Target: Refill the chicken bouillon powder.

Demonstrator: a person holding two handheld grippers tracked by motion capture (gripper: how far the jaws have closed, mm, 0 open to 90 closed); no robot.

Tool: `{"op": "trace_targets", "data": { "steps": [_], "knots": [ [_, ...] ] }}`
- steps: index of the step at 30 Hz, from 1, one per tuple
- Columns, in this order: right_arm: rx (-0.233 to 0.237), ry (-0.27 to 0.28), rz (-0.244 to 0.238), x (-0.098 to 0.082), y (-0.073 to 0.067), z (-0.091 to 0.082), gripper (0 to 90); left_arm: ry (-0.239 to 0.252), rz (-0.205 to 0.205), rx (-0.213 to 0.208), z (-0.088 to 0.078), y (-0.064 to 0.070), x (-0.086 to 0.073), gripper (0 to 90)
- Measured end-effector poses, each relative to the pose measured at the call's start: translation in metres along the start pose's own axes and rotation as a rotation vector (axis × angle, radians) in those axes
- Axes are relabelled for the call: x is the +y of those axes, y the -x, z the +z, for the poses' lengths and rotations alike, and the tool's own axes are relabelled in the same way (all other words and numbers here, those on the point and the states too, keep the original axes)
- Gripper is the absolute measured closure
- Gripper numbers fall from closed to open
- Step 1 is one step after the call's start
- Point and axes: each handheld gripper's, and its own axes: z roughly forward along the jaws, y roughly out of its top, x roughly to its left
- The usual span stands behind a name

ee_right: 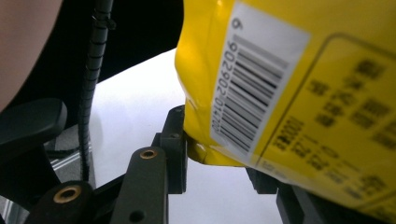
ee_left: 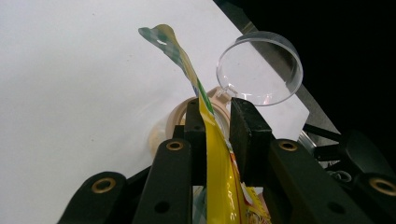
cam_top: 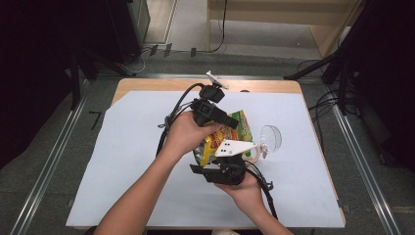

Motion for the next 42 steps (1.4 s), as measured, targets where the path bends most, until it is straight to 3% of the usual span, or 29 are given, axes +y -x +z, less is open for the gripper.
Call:
{"op": "trace_targets", "data": {
  "steps": [10, 15, 22, 27, 42],
  "knots": [
    [0.001, 0.001, 0.001, -0.0005, -0.0011, 0.0013, 66.8, -0.008, 0.010, 0.000, 0.0015, 0.0012, 0.0011, 77.2],
    [0.001, 0.008, -0.005, 0.0010, -0.0017, -0.0008, 66.7, 0.000, -0.004, -0.011, -0.0008, -0.0017, 0.0017, 77.2],
    [0.001, 0.005, 0.000, 0.0003, -0.0020, 0.0006, 66.8, 0.001, 0.014, 0.001, -0.0012, 0.0020, 0.0004, 77.1],
    [0.005, 0.004, 0.004, -0.0002, -0.0023, 0.0014, 66.6, -0.006, -0.004, -0.005, 0.0006, -0.0021, 0.0000, 77.0],
    [-0.020, 0.002, -0.020, -0.0004, -0.0020, 0.0005, 65.8, 0.014, 0.000, -0.004, -0.0010, -0.0009, -0.0013, 77.0]
  ]
}}
